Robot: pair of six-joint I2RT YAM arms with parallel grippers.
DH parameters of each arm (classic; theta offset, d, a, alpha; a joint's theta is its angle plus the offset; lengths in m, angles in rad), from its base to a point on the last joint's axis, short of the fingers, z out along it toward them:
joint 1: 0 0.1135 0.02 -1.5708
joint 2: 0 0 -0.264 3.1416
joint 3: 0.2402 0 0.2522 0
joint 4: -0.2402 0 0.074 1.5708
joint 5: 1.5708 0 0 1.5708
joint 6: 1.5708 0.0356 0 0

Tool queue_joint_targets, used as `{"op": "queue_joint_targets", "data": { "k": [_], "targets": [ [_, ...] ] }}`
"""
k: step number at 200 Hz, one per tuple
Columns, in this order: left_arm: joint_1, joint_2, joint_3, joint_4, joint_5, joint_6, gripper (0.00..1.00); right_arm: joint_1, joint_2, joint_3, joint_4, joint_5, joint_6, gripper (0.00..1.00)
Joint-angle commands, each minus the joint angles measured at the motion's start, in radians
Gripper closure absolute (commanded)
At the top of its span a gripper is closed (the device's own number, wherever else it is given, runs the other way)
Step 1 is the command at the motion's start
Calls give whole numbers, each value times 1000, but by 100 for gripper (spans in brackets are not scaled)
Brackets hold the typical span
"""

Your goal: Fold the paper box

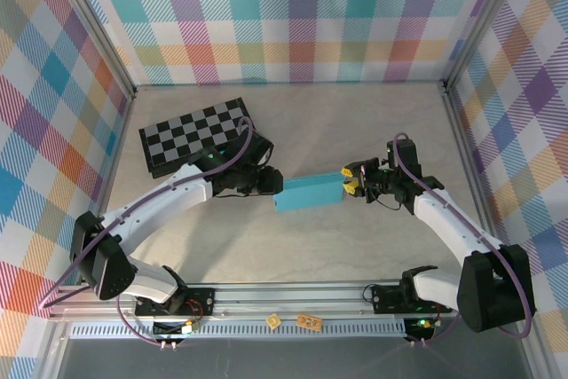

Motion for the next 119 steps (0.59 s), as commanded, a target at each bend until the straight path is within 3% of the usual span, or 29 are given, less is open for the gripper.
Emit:
{"op": "queue_joint_targets", "data": {
  "k": [1, 28, 54, 100, 119],
  "targets": [
    [21, -23, 22, -20, 65, -148, 62, -7, 16, -19, -74, 37, -37, 69],
    [72, -67, -24, 8, 100, -315, 60, -7, 14, -26, -77, 40, -44, 71],
    [131, -135, -75, 30, 78, -459, 51, -8, 10, -29, -82, 46, -53, 71],
    [175, -189, -281, 328, 162, -812, 44, -8, 3, -32, -98, 55, -61, 72],
    [170, -179, -325, 427, 178, -890, 44, -7, 2, -31, -102, 58, -62, 72]
  ]
}}
